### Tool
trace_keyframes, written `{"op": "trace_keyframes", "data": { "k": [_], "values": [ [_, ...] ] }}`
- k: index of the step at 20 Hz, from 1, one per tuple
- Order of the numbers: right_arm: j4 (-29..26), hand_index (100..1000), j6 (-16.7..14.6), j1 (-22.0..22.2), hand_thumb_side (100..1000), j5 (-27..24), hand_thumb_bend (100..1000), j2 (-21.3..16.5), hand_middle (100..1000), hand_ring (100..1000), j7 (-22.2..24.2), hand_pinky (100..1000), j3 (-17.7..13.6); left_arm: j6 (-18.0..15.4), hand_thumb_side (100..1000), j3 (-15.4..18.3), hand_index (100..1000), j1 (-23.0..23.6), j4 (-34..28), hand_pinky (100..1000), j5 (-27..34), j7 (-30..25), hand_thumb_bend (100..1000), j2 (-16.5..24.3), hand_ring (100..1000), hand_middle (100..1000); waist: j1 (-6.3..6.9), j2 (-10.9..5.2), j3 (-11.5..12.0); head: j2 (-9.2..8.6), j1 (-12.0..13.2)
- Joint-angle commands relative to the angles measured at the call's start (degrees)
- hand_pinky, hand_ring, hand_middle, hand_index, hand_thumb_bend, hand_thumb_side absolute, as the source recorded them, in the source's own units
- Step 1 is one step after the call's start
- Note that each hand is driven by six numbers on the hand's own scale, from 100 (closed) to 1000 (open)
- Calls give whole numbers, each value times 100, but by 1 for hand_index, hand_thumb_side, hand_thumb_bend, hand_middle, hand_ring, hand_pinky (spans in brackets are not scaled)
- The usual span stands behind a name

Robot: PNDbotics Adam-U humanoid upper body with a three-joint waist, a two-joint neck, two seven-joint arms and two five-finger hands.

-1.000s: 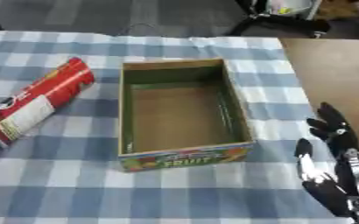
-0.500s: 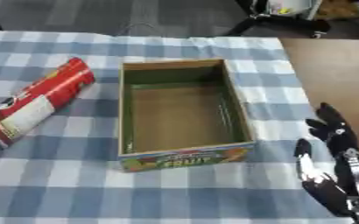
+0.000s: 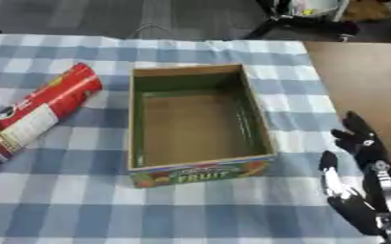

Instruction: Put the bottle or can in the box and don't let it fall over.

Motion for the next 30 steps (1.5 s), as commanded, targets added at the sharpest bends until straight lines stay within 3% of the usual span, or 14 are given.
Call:
{"op": "trace_keyframes", "data": {
  "k": [1,11,30],
  "values": [
    [-103,938,-2,-16,473,-17,100,-105,1000,866,6,864,-17,27,481,26,768,-127,-62,849,-70,-126,169,76,756,803,-18,-154,-14,-62,-11],
    [-103,938,-8,-29,474,-31,100,-112,1000,865,10,864,-17,146,471,-34,788,-166,70,866,-160,-439,247,65,782,813,-8,-144,-54,-77,-3],
    [-103,937,4,-41,475,-49,100,-90,1000,863,18,864,-30,249,450,-136,785,-137,202,855,-292,-657,288,85,784,801,-10,-131,-55,-87,5]
  ]
}}
